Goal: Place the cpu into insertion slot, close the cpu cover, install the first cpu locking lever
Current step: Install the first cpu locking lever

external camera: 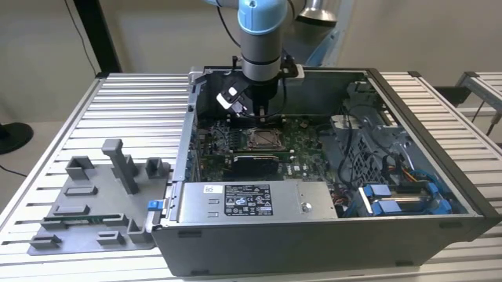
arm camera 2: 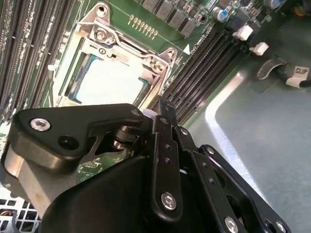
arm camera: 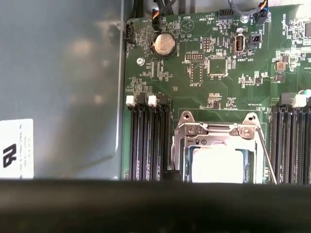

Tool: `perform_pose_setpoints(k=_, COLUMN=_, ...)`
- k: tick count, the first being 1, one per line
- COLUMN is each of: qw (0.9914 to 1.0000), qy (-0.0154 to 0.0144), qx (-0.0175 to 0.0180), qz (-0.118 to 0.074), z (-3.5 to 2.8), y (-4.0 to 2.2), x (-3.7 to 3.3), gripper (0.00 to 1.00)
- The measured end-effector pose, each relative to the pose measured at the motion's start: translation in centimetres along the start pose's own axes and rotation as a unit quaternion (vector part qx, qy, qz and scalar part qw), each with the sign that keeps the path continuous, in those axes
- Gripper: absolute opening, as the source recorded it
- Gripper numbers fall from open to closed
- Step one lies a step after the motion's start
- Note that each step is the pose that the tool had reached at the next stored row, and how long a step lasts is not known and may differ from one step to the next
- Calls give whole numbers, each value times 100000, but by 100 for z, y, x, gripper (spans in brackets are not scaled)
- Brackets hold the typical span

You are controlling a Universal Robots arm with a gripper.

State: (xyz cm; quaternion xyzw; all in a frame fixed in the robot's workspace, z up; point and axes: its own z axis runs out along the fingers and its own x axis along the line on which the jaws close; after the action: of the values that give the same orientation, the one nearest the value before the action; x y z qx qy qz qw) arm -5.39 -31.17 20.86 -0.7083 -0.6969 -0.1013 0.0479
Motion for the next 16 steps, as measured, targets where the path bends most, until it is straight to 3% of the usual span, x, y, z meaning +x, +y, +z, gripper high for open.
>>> perform_pose_setpoints(k=11, qw=100000, qy=-92, qx=4, qz=-2, z=101, y=45, x=-21, gripper=0)
perform_pose_setpoints(k=16, qw=100000, qy=-89, qx=1, qz=-10, z=112, y=64, x=-22, gripper=0)
